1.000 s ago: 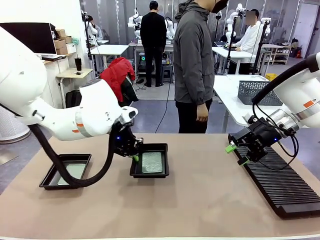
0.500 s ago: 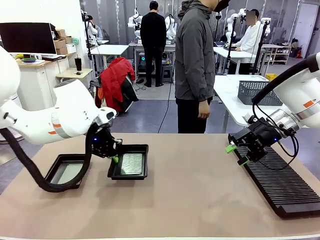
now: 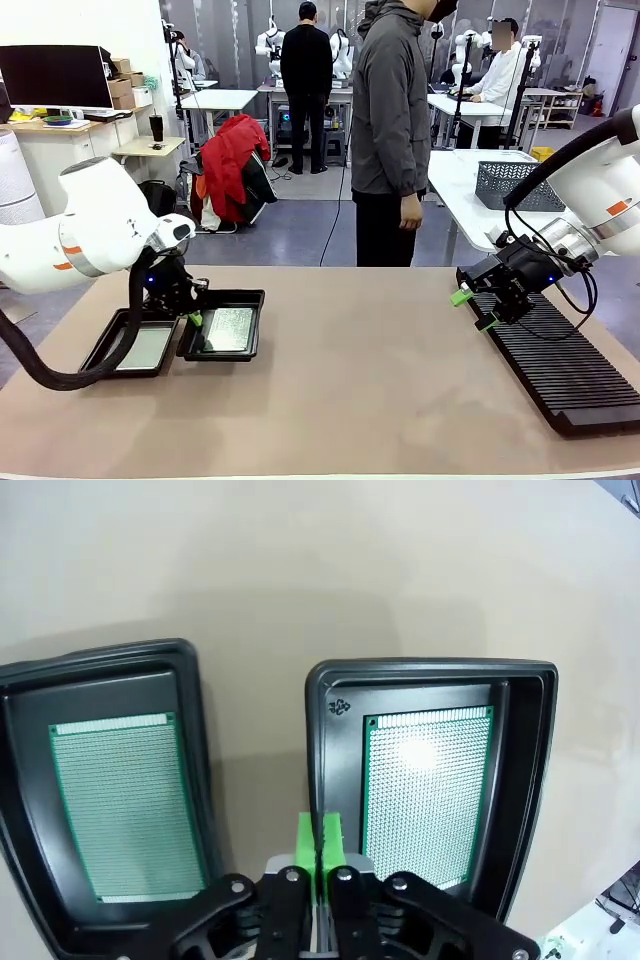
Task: Inspect and transfer BCBs to ESD trays.
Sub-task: Pick up the ESD tray and place it on the left side of the table.
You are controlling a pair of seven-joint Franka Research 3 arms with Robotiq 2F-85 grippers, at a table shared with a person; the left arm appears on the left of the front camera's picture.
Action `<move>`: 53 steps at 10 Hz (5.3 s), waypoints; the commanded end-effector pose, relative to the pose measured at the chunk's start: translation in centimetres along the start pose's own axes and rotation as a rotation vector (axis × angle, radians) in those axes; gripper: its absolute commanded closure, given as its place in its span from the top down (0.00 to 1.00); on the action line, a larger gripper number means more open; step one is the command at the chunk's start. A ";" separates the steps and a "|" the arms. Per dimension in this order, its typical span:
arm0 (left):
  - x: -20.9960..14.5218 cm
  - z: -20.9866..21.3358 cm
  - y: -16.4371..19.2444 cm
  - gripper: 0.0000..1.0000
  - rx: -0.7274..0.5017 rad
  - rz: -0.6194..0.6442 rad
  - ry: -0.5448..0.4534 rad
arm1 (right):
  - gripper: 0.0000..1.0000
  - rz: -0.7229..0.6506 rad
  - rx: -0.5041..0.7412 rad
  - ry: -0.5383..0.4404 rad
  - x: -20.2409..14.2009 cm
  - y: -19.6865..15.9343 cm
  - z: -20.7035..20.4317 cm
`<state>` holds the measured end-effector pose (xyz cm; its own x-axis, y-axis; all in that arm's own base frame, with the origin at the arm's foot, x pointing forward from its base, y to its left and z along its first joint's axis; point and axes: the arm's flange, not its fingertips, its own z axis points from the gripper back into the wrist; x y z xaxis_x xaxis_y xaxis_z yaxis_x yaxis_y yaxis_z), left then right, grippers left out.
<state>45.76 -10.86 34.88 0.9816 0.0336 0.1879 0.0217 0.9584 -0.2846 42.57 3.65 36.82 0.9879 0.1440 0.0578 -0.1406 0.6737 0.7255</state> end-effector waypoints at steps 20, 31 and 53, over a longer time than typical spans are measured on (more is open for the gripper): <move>-0.4 -4.2 2.2 0.00 0.020 0.020 0.042 | 1.00 -0.001 -0.005 -0.003 0.0 0.0 0.1; -0.9 1.1 -3.5 0.96 0.189 0.005 0.067 | 1.00 -0.001 -0.005 -0.003 0.0 0.0 0.1; -4.3 10.7 -5.5 1.00 0.314 -0.031 0.129 | 1.00 -0.001 -0.005 -0.003 0.0 0.0 0.1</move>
<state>39.31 -13.33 45.81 0.9976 -0.0163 0.0674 0.0145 0.9995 0.0275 42.57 3.65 36.82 0.9879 0.1439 0.0577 -0.1405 0.6738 0.7255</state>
